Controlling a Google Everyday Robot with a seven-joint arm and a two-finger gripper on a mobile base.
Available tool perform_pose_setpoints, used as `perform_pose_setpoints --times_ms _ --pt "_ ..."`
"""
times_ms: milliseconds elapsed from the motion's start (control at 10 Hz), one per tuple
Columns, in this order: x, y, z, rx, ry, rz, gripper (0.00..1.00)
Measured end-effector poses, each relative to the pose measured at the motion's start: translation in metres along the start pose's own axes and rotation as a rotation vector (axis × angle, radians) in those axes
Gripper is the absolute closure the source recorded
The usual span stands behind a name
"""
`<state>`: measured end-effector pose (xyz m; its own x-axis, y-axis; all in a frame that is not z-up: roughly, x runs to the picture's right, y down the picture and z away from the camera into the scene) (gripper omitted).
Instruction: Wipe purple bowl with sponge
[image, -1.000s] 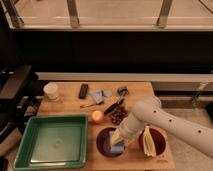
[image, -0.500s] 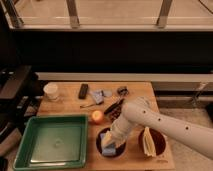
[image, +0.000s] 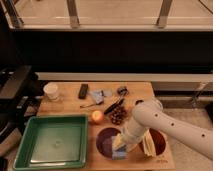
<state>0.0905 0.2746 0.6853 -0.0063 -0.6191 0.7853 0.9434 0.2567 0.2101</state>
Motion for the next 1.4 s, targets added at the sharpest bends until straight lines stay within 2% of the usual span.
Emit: perform_pose_setpoints --times_ms 200,500,700,1000,1200,1400 --pt "0.024 -0.001 -0.01 -0.032 0.012 -0.02 0.9" --pt "0.042 -0.025 0.0 -0.037 -0.004 -0.085 0.9" --pt "0.038 -0.039 0.01 -0.023 -0.015 -0.115 0.9" --pt "0.014 -0.032 0.019 -0.012 -0.034 -0.093 0.9" --pt "0.004 -0.017 0.018 -0.025 -0.037 -0.043 0.9" --pt "0.007 -0.002 0.01 -0.058 -0.032 -0.014 0.9"
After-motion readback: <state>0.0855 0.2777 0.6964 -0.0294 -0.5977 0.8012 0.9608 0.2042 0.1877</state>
